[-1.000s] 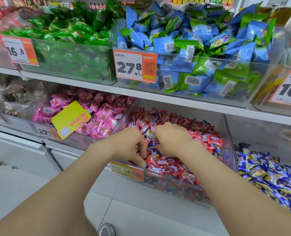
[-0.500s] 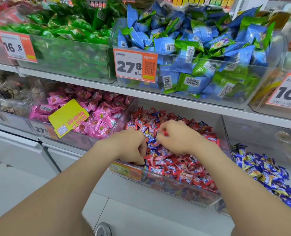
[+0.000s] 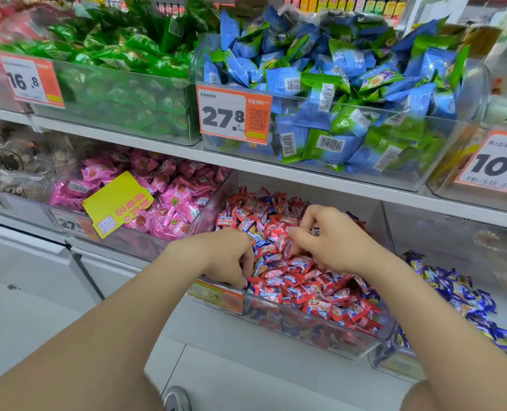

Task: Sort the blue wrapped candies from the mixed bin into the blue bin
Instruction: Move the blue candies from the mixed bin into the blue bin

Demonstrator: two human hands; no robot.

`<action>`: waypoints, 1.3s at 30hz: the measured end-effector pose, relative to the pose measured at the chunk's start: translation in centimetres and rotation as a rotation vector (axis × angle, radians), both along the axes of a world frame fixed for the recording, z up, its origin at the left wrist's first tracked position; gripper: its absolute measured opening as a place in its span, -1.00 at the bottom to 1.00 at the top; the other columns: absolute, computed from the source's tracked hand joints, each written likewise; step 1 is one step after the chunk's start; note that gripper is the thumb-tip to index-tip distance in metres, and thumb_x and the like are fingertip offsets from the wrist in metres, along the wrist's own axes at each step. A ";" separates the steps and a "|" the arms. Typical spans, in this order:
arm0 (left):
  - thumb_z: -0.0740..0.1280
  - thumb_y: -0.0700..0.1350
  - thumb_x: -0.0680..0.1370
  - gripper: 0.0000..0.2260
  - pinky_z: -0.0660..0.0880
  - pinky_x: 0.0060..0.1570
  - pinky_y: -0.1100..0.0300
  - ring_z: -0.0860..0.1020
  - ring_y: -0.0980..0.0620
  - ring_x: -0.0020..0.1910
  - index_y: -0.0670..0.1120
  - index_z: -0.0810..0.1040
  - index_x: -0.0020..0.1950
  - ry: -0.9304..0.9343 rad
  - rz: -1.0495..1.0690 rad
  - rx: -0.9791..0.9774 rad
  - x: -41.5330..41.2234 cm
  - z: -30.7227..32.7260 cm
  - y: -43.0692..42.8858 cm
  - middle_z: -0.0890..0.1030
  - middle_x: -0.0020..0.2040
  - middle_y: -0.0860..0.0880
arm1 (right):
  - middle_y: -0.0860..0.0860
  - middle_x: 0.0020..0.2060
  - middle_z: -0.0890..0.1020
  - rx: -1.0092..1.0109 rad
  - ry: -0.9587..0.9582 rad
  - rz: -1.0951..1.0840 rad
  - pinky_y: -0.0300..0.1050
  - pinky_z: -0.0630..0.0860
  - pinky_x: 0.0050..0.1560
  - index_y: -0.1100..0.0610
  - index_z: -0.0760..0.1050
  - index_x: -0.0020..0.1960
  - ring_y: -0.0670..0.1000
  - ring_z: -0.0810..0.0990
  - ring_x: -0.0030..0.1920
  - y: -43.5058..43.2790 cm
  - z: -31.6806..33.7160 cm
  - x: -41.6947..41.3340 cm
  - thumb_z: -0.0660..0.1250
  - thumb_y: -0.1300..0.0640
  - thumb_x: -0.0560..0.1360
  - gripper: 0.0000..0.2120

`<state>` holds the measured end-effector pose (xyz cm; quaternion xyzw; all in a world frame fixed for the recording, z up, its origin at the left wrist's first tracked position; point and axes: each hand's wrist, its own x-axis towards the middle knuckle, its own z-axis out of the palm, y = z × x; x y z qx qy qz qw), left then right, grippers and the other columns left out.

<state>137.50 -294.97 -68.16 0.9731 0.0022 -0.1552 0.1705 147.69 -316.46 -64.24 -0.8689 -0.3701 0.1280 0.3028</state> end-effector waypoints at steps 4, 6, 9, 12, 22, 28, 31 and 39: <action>0.24 0.16 0.47 -0.58 0.44 -0.33 0.01 0.37 -0.04 -0.43 -0.14 0.42 -0.40 -0.156 0.129 -0.031 0.0 0.5 0.1 0.40 -0.46 -0.02 | -0.02 -0.26 0.70 0.017 -0.096 0.081 -0.08 0.53 -0.35 -0.13 0.56 0.04 -0.04 0.58 -0.38 0.7 -0.2 -0.4 0.33 0.13 0.53 -0.83; 0.19 0.17 0.55 -0.53 0.35 -0.38 0.08 0.37 -0.06 -0.46 -0.12 0.35 -0.42 -0.264 0.201 0.051 0.1 0.5 0.3 0.39 -0.48 -0.03 | -0.02 -0.38 0.63 -0.082 -0.139 0.107 -0.06 0.58 -0.36 -0.07 0.65 -0.04 0.01 0.57 -0.43 1.3 -0.4 -0.8 0.26 0.09 0.58 -0.81; 0.29 0.19 0.59 -0.49 0.41 -0.39 0.07 0.39 -0.05 -0.47 -0.10 0.35 -0.43 -0.309 0.225 0.085 0.3 0.2 0.5 0.38 -0.51 -0.01 | 0.06 -0.39 0.64 -0.206 -0.227 0.127 0.10 0.63 -0.24 0.10 0.64 -0.18 0.09 0.61 -0.36 2.3 -1.0 -1.2 0.29 -0.09 0.66 -0.64; 0.42 0.03 0.56 -0.80 0.59 -0.19 0.00 0.55 0.06 -0.33 -0.02 0.63 -0.21 -0.233 0.151 0.025 0.6 0.0 0.4 0.56 -0.36 0.08 | 0.03 -0.20 0.68 -0.229 -0.267 0.108 0.08 0.65 -0.06 -0.01 0.67 0.03 0.09 0.62 -0.25 2.7 -1.6 -0.7 0.29 0.01 0.67 -0.81; 0.61 0.07 0.38 -0.73 0.53 -0.21 0.07 0.58 -0.04 -0.14 0.01 0.58 -0.11 -0.189 0.167 0.069 0.7 -0.5 -1.5 0.57 -0.19 0.05 | 0.02 0.11 0.63 -0.155 -0.404 0.109 0.13 0.60 0.05 -0.20 0.54 0.33 0.18 0.63 0.07 3.8 -1.5 -0.5 0.19 -0.03 0.72 -0.75; 0.42 -0.12 0.40 -0.80 0.35 -0.41 0.08 0.52 -0.13 -0.26 -0.03 0.38 -0.28 -0.430 0.400 0.048 0.3 0.3 -0.7 0.55 -0.27 -0.10 | 0.07 0.06 0.55 -0.374 -0.578 0.100 0.03 0.43 -0.11 -0.17 0.57 0.33 0.24 0.64 0.06 7.7 -1.9 0.0 0.25 -0.15 0.69 -0.74; 0.35 -0.19 0.37 -0.83 0.26 -0.39 0.09 0.49 -0.16 -0.24 -0.08 0.35 -0.27 -0.485 0.413 0.013 0.4 0.2 -0.3 0.50 -0.27 -0.12 | 0.05 -0.02 0.65 -0.451 -0.550 0.041 -0.04 0.46 -0.16 -0.05 0.63 0.03 0.18 0.63 -0.06 7.8 -1.9 0.7 0.40 -0.14 0.57 -0.82; 0.30 -0.17 0.64 -0.85 0.53 0.11 -0.08 0.55 -0.18 0.03 0.02 0.59 0.15 -0.459 0.311 -0.005 2.4 -0.7 0.1 0.42 0.06 -0.03 | 0.00 -0.27 0.60 -0.460 -0.435 -0.122 -0.06 0.47 -0.17 0.10 0.55 -0.15 0.16 0.64 -0.14 3.6 -1.0 2.8 0.29 -0.25 0.60 -0.58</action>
